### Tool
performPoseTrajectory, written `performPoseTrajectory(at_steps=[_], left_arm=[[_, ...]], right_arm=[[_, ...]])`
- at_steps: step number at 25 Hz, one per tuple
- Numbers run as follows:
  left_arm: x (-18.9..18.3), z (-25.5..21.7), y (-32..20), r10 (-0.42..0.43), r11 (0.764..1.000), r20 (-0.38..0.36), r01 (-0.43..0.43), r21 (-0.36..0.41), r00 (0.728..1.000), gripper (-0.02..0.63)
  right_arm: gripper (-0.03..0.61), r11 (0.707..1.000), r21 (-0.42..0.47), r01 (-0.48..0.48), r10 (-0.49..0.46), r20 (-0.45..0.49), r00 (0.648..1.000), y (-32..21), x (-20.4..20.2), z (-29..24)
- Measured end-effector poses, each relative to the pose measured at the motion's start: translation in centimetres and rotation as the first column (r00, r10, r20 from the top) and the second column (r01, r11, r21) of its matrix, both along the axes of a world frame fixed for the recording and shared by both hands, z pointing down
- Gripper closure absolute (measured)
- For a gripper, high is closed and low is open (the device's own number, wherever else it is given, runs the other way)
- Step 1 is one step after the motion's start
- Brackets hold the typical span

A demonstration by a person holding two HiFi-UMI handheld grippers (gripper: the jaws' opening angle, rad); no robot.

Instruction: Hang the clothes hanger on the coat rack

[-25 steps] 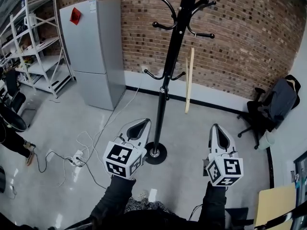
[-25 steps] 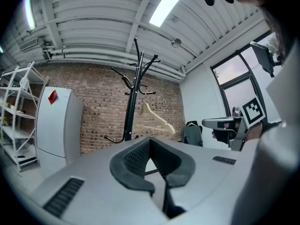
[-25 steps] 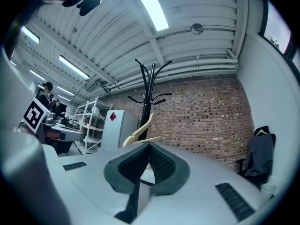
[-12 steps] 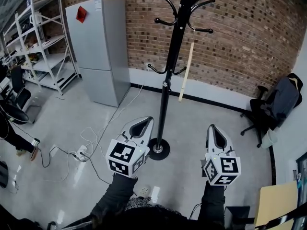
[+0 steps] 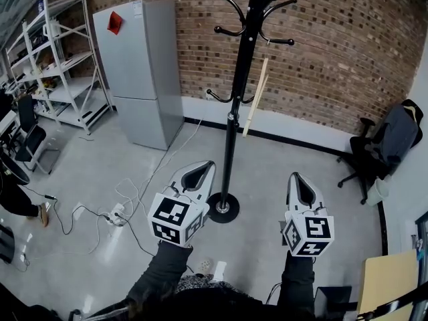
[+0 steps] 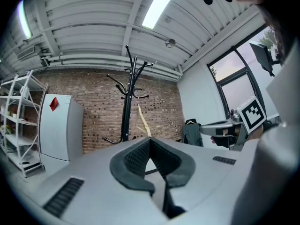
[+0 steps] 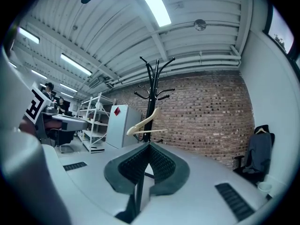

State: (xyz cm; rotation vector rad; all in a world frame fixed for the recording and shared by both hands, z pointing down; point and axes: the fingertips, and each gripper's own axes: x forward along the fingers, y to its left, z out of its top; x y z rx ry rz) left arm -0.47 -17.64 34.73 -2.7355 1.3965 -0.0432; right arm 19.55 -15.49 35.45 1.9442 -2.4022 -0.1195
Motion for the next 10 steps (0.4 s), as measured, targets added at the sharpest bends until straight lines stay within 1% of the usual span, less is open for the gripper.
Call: performPoseTrajectory(at_steps=[3,10], left_arm=[[0.04,-0.03,0.13,0.002,1.0,0.002,-0.002,-0.002,1.0,0.611],[0.35,-0.14,0.24,0.009,1.0,0.003,-0.009,-0.004,1.0,0.611]], right_arm=[[0.569,1.0,0.002,0.002,-0.002,-0.018,1.0,0.17,-0.37,-0.16],[0.569,1.0,-0.004,-0.001,0.001,-0.017,1.0,0.31,-0.29,-0.29]])
